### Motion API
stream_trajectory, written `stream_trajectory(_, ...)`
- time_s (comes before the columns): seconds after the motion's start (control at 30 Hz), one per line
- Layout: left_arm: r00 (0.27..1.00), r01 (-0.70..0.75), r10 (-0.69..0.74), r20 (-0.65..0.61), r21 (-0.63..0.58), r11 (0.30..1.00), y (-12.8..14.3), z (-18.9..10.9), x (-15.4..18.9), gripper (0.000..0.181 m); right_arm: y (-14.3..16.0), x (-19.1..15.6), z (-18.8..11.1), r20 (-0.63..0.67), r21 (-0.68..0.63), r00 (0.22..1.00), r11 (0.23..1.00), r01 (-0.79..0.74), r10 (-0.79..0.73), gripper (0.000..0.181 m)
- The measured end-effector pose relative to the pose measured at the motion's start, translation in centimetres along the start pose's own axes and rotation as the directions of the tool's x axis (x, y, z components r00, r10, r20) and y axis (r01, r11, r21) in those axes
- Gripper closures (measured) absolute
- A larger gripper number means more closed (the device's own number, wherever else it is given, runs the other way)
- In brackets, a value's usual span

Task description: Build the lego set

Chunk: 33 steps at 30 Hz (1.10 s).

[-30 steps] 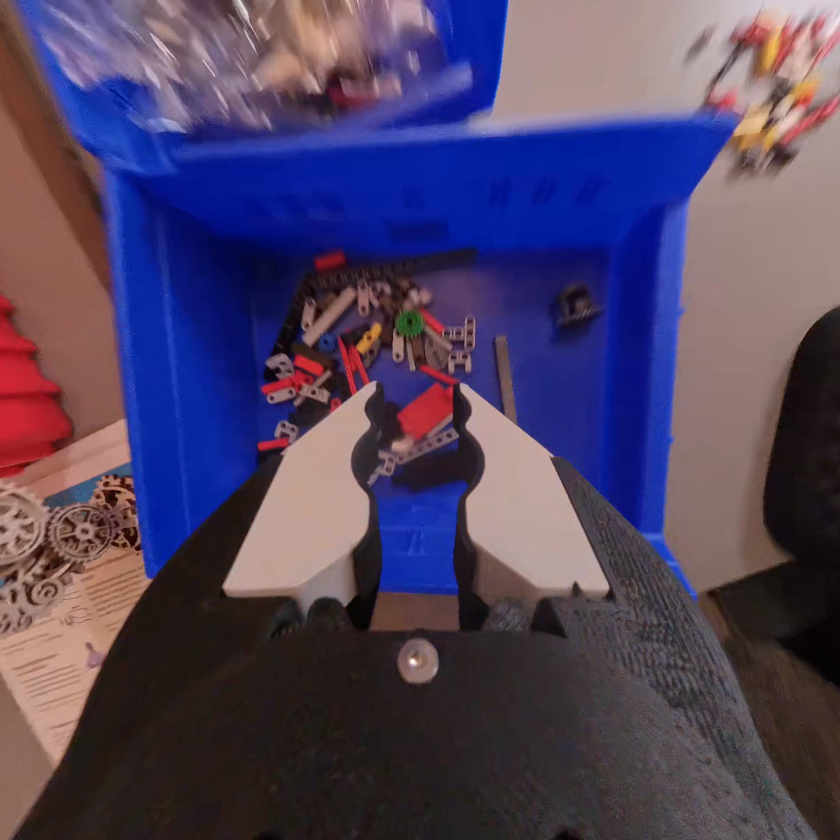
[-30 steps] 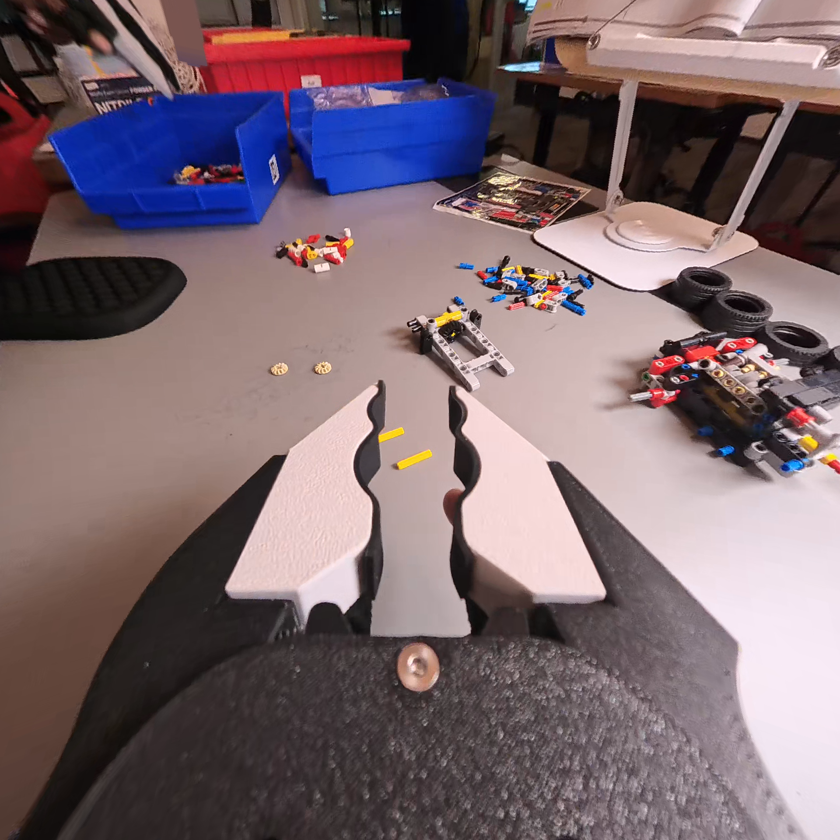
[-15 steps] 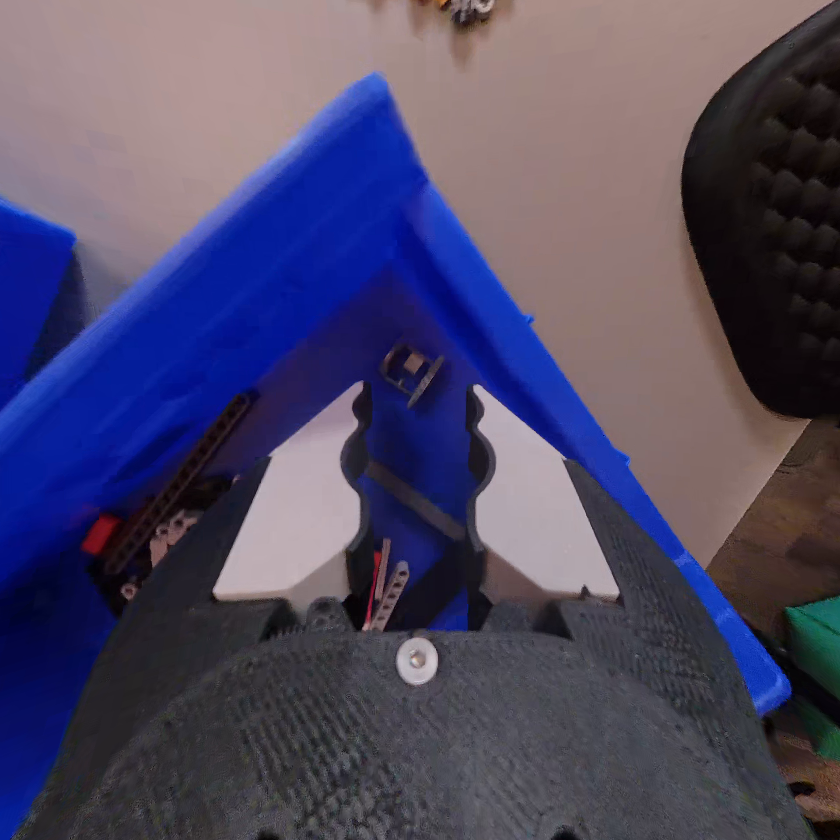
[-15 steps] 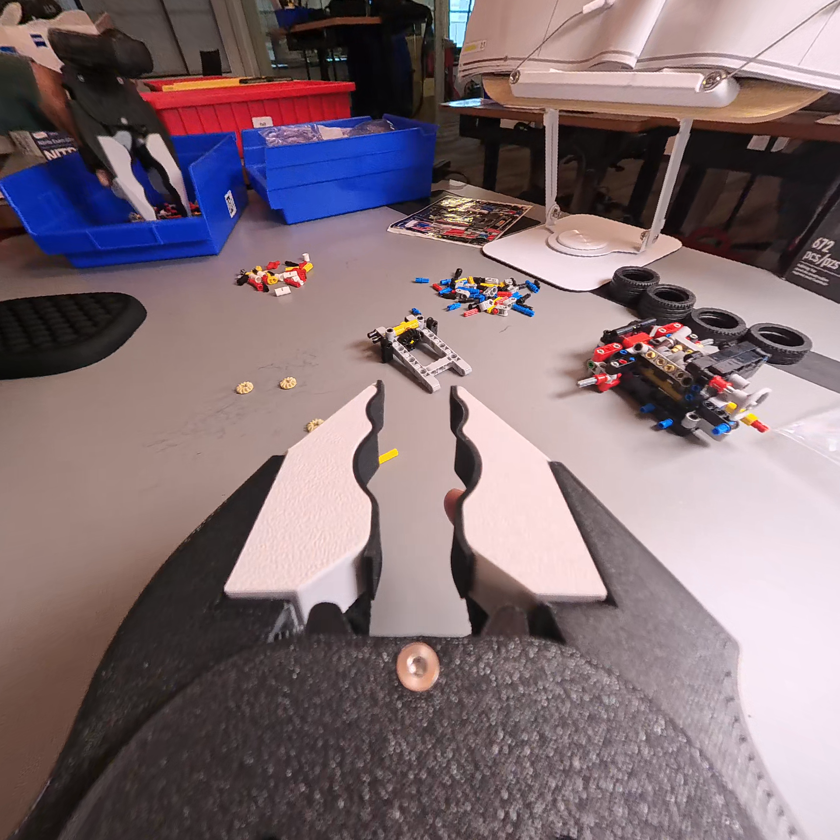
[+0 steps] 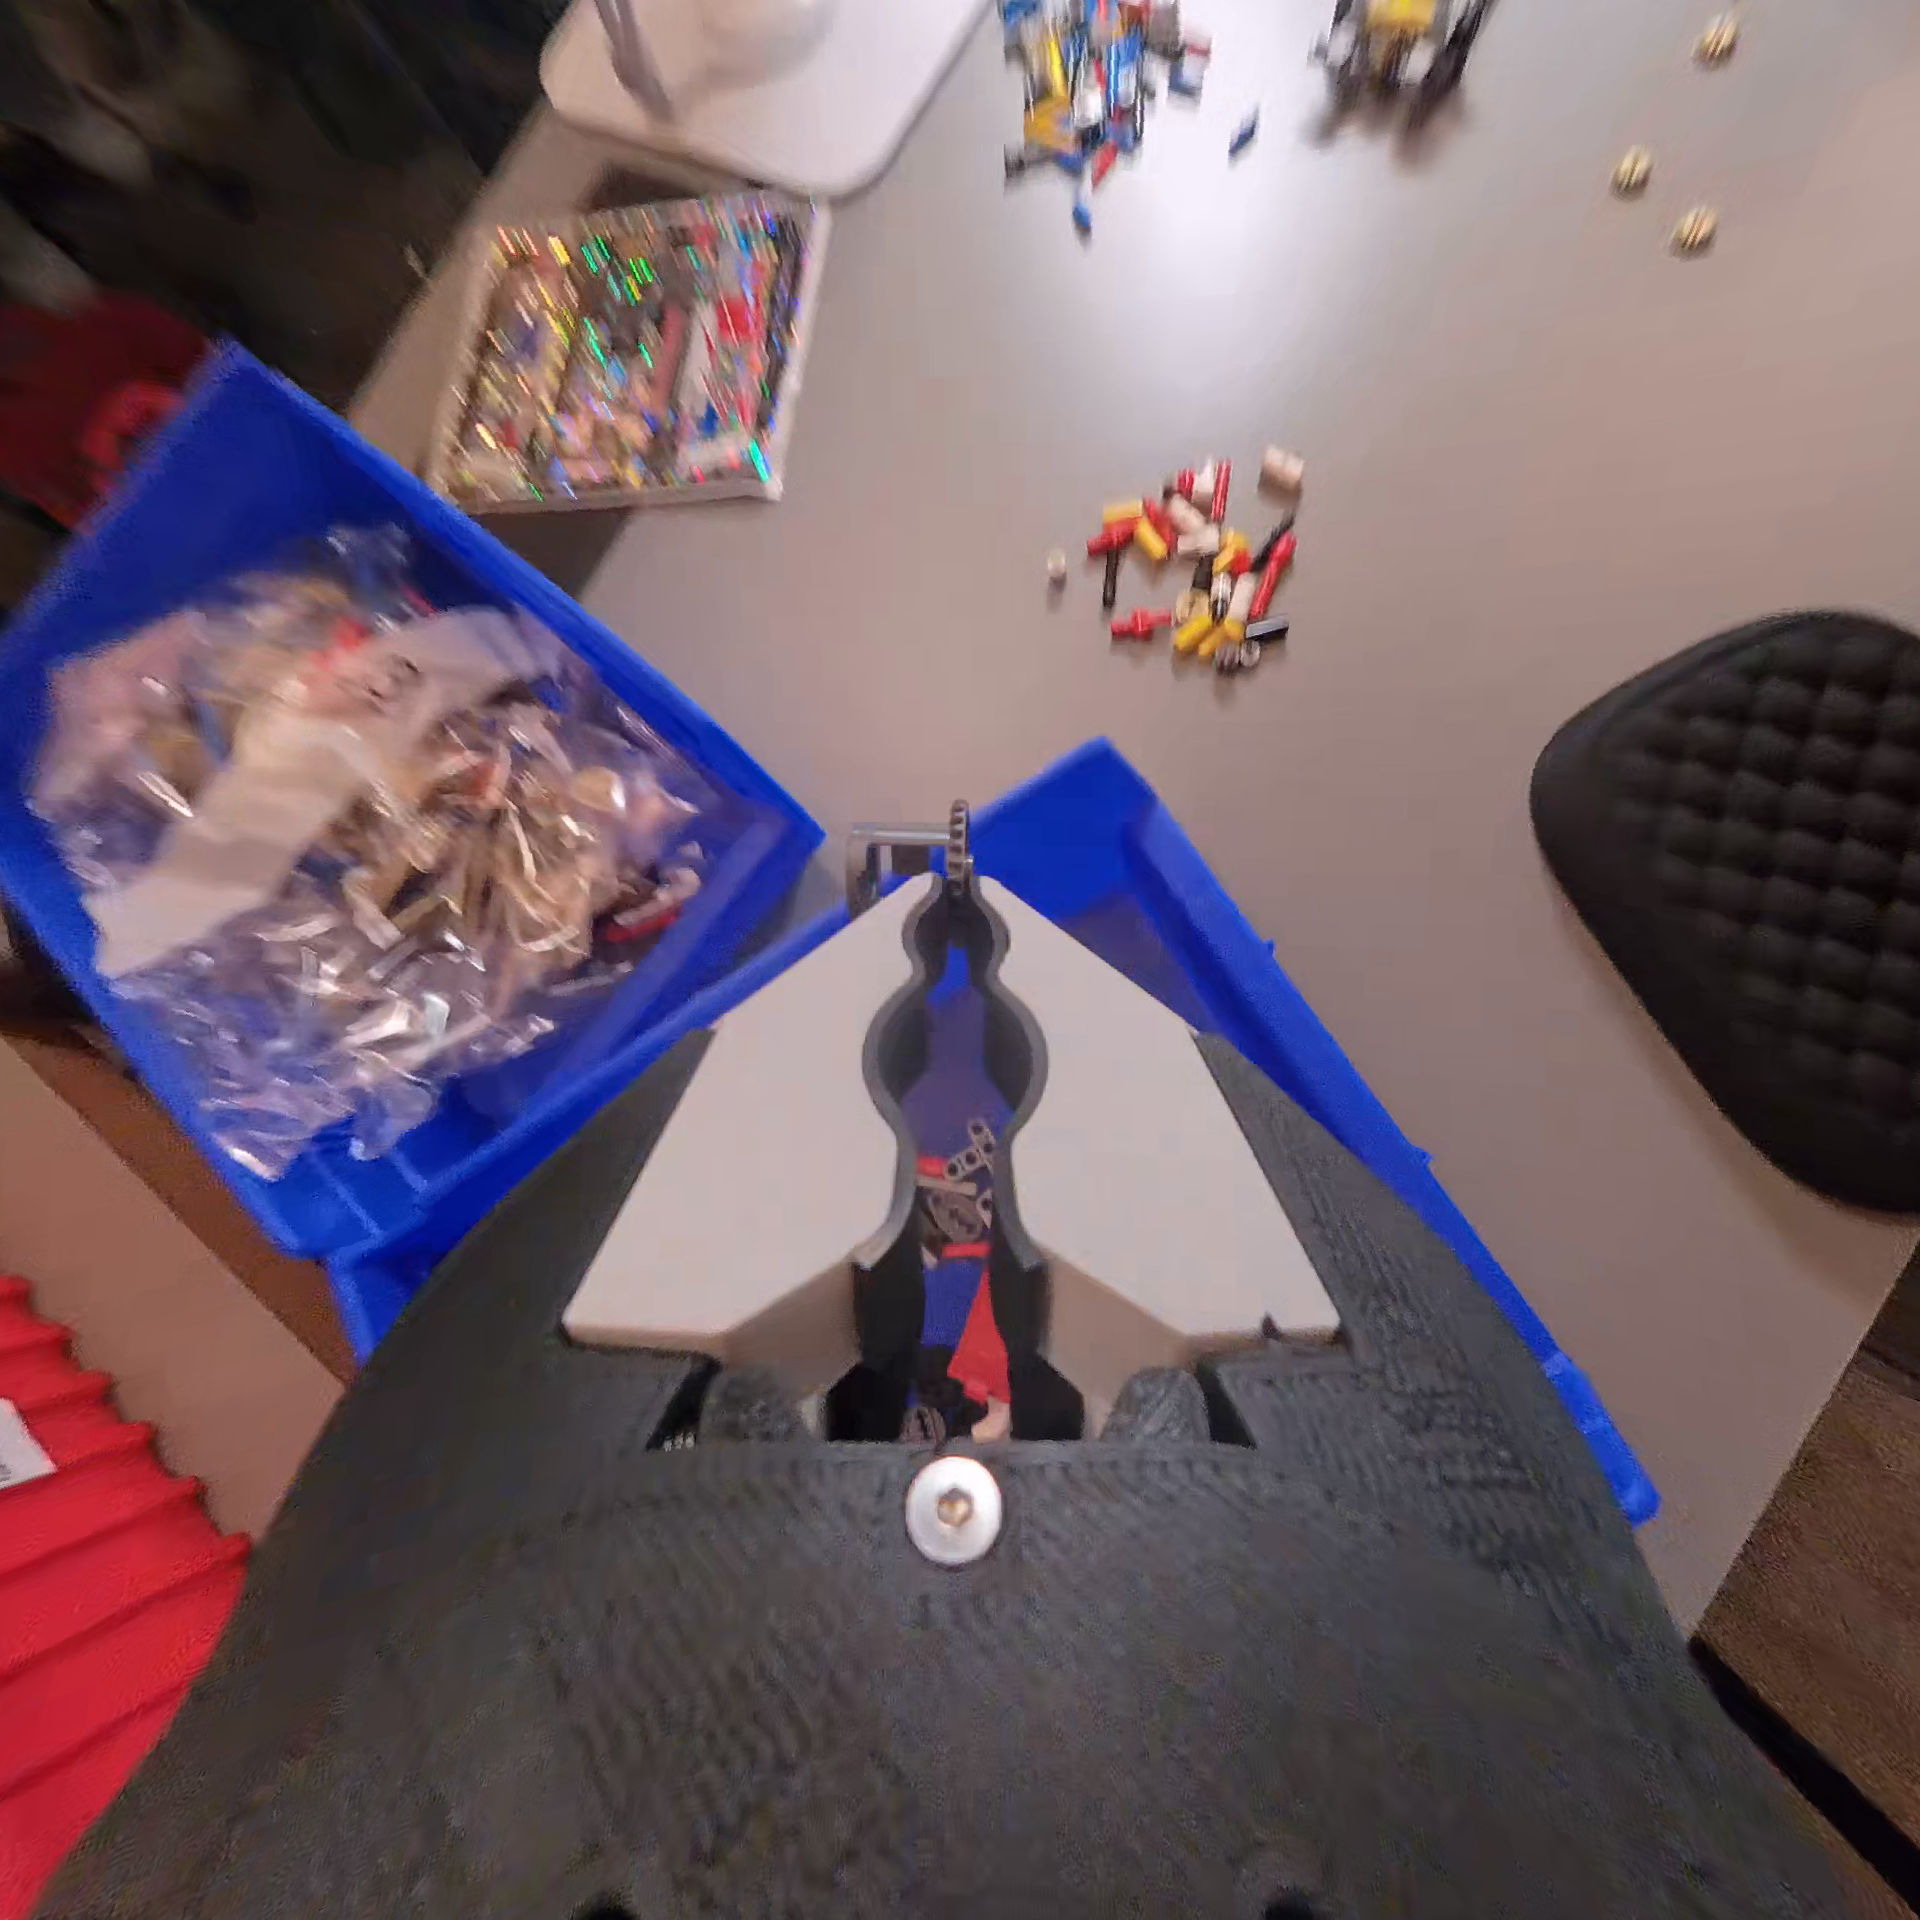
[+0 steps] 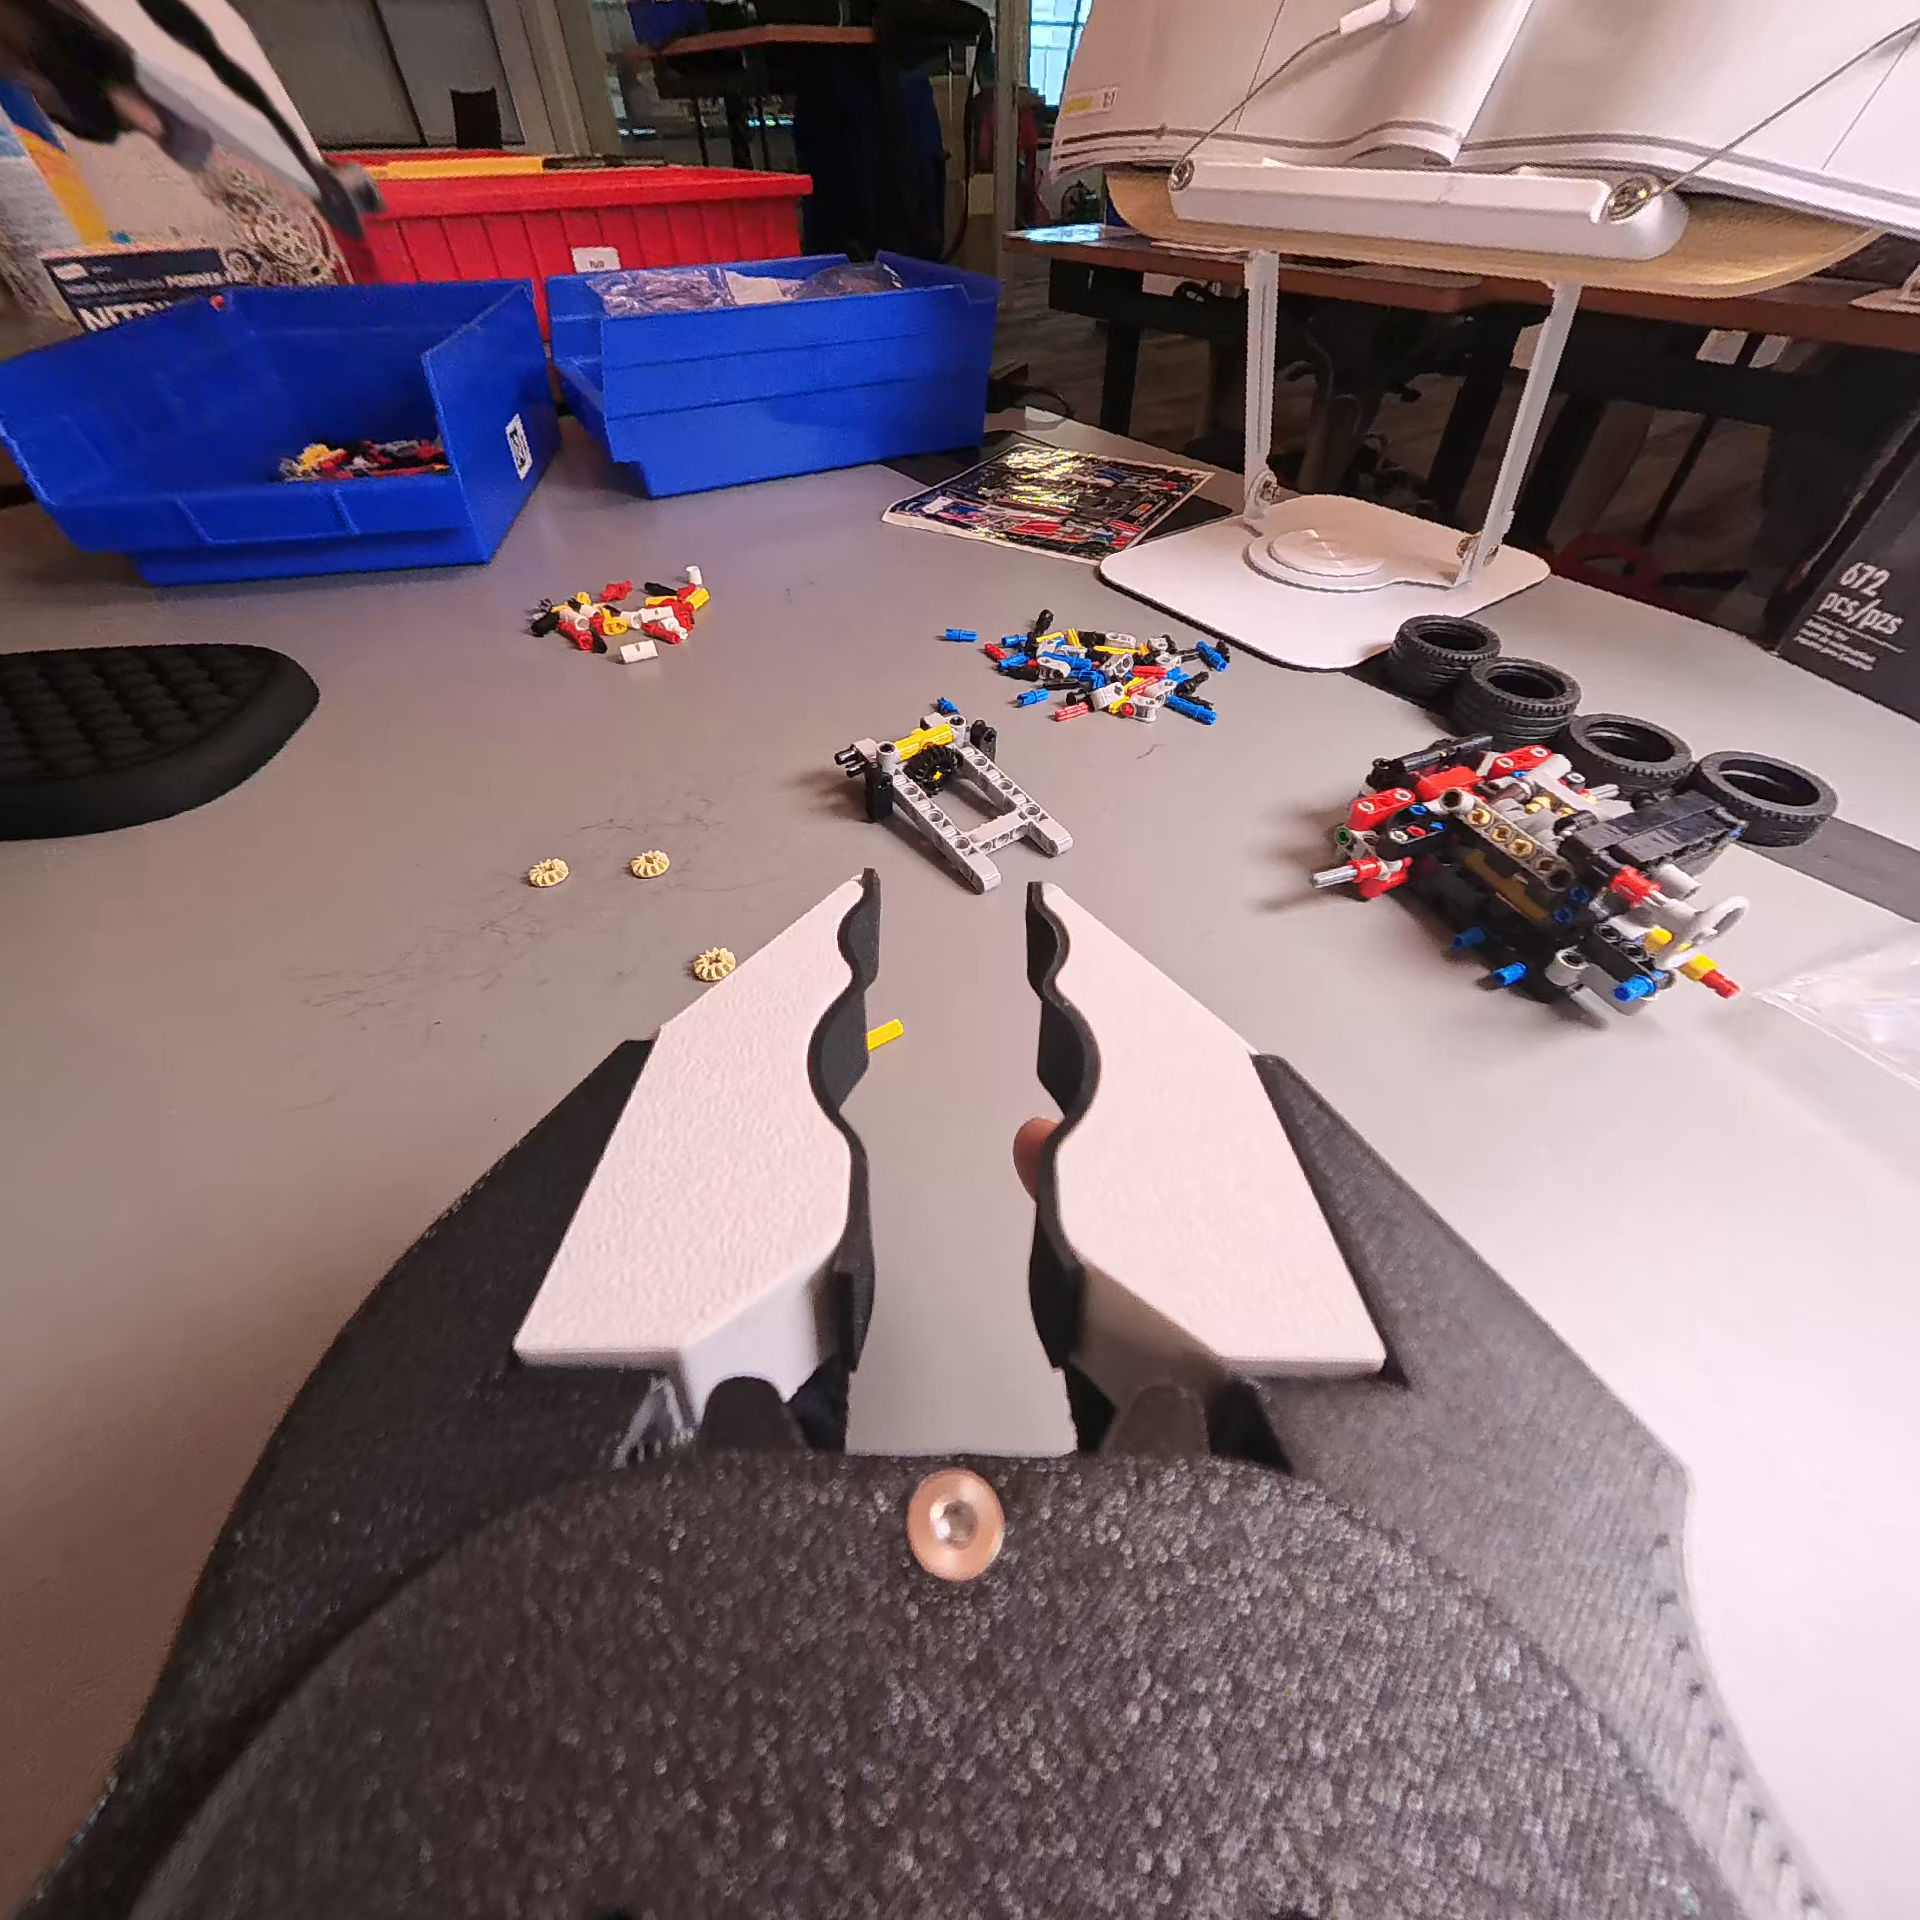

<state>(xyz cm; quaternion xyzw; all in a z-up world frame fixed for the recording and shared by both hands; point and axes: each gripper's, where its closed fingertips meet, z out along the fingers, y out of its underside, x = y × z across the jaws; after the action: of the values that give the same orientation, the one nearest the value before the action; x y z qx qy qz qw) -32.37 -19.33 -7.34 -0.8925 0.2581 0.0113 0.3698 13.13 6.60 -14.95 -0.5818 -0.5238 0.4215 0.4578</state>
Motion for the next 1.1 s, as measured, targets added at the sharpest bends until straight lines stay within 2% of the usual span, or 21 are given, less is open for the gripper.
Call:
stream_trajectory(0.1,0.995,-0.050,0.038,0.090,0.139,0.989,-3.7,-2.4,0.2,0.181,-0.1,-0.1,0.0,-0.007,0.003,1.000,1.000,0.020,-0.020,0.155)
stream_trajectory(0.2,0.965,-0.143,0.074,0.253,0.266,0.953,-7.6,-4.0,0.7,0.181,-0.3,-0.5,0.0,-0.004,0.008,0.999,0.999,0.034,-0.034,0.155)
stream_trajectory(0.3,0.909,-0.231,0.069,0.412,0.358,0.905,-10.6,-4.5,1.8,0.180,-0.7,-1.0,0.1,0.006,0.018,0.999,0.999,0.043,-0.043,0.155)
stream_trajectory(0.37,0.863,-0.277,0.042,0.504,0.401,0.873,-11.6,-3.9,2.7,0.181,-0.9,-1.4,0.3,0.017,0.028,0.999,0.998,0.050,-0.051,0.155)
stream_trajectory(0.5,0.794,-0.344,-0.015,0.608,0.468,0.814,-12.6,0.0,5.3,0.181,-1.9,-2.8,0.9,0.054,0.053,0.996,0.996,0.067,-0.070,0.155)
stream_trajectory(0.6,0.829,-0.333,-0.030,0.558,0.537,0.775,-14.3,5.0,8.5,0.181,-3.3,-4.0,2.1,0.092,0.073,0.993,0.995,0.069,-0.076,0.156)
stream_trajectory(0.73,0.888,-0.366,0.076,0.453,0.597,0.714,-18.6,10.6,14.2,0.181,-5.5,-5.5,5.0,0.107,0.048,0.989,0.995,0.093,-0.098,0.157)
stream_trajectory(0.87,0.890,-0.434,0.215,0.402,0.606,0.666,-22.1,15.0,19.3,0.181,-7.9,-8.3,8.1,0.206,0.074,0.976,0.996,0.054,-0.068,0.156)
stream_trajectory(0.97,0.871,-0.483,0.287,0.398,0.595,0.642,-22.8,17.5,22.2,0.181,-7.7,-9.1,9.5,0.246,0.086,0.969,0.996,0.002,-0.024,0.148)
stream_trajectory(1.1,0.817,-0.574,0.396,0.418,0.530,0.624,-21.8,19.5,24.5,0.181,-6.2,-10.7,9.3,0.343,0.095,0.936,0.989,-0.115,0.076,0.145)
